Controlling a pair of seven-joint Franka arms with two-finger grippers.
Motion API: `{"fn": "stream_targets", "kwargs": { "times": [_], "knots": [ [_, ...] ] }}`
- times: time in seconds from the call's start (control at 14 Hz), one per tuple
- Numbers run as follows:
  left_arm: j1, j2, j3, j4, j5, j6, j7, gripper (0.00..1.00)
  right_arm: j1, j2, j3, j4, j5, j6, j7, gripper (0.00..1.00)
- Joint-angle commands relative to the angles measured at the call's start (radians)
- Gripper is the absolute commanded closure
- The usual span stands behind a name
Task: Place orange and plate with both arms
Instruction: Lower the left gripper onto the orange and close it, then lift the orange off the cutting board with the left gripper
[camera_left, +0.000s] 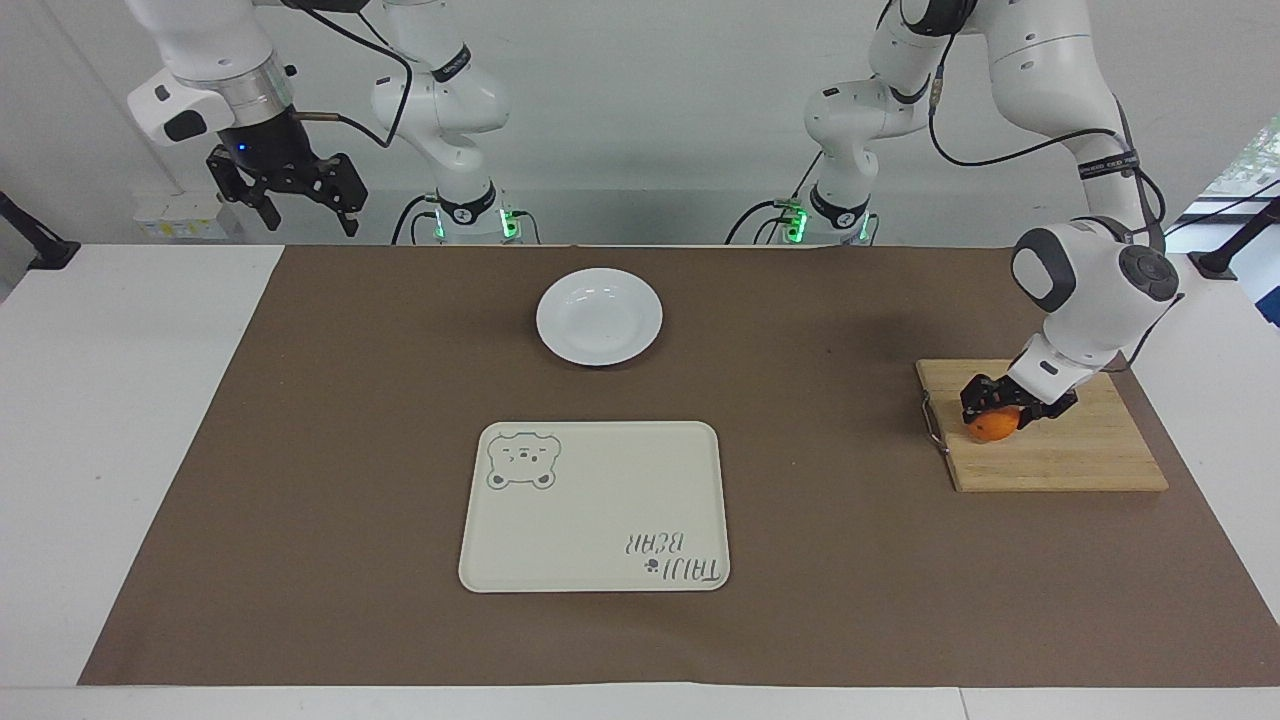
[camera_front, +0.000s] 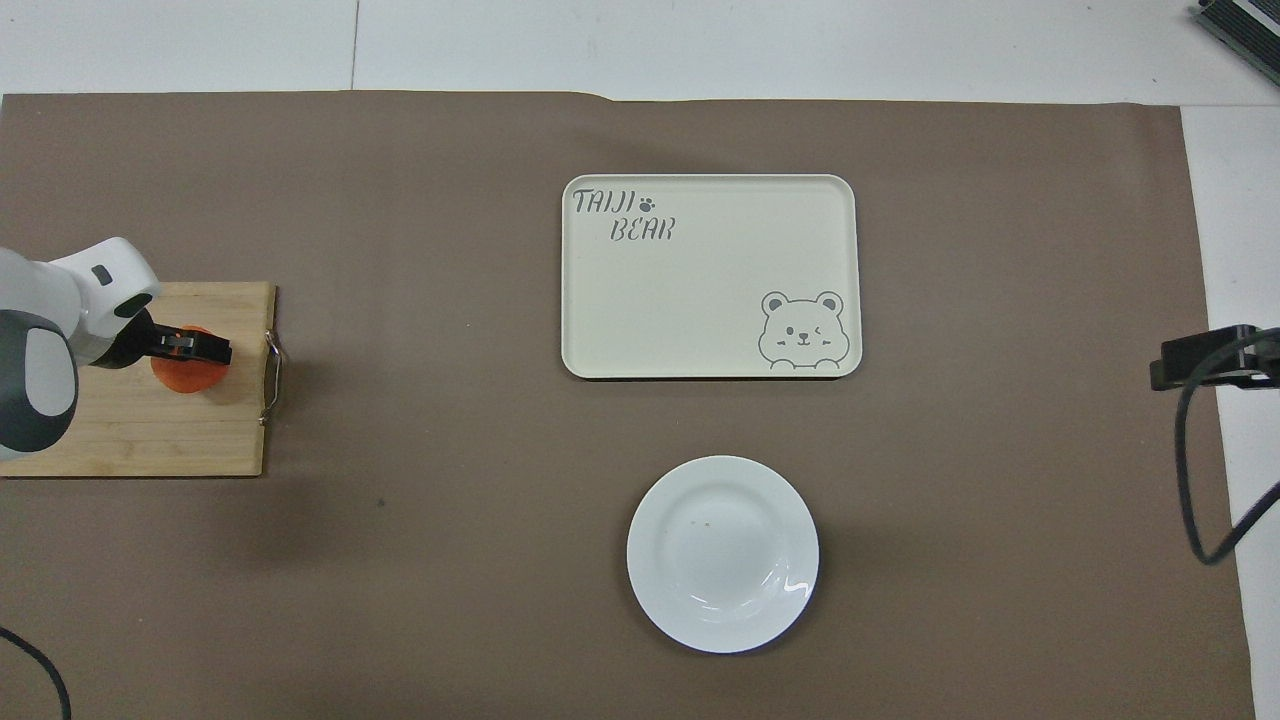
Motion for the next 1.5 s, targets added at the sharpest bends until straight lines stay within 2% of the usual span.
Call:
{"fn": "stream_targets", "kwargs": {
  "times": [0.0,0.43,0.85,1.0,1.42],
  "knots": [
    [0.008,-0.017,-0.002,0.032,-0.013,-0.054,-0.006,1.0,-0.008,-0.013,0.002,-0.008,0.017,0.007,0.0,0.0],
    [0.008,-0.046,-0.004,0.185,-0.013,-0.262,-0.077,1.0,-0.008,-0.013,0.002,-0.008,0.015,0.006,0.0,0.0],
    [-0.003,-0.164,-0.01,0.291,-0.003,-0.478,-0.17,1.0,-0.008,-0.013,0.002,-0.008,0.015,0.007,0.0,0.0],
    [-0.008,-0.191,-0.018,0.299,-0.001,-0.51,-0.19,1.0,-0.008,-0.013,0.002,-0.008,0.017,0.007,0.0,0.0],
    [-0.208,-0.213,-0.025,0.259,-0.001,-0.493,-0.489,1.0,-0.008,-0.013,0.002,-0.008,0.015,0.006,0.0,0.0]
  ]
}}
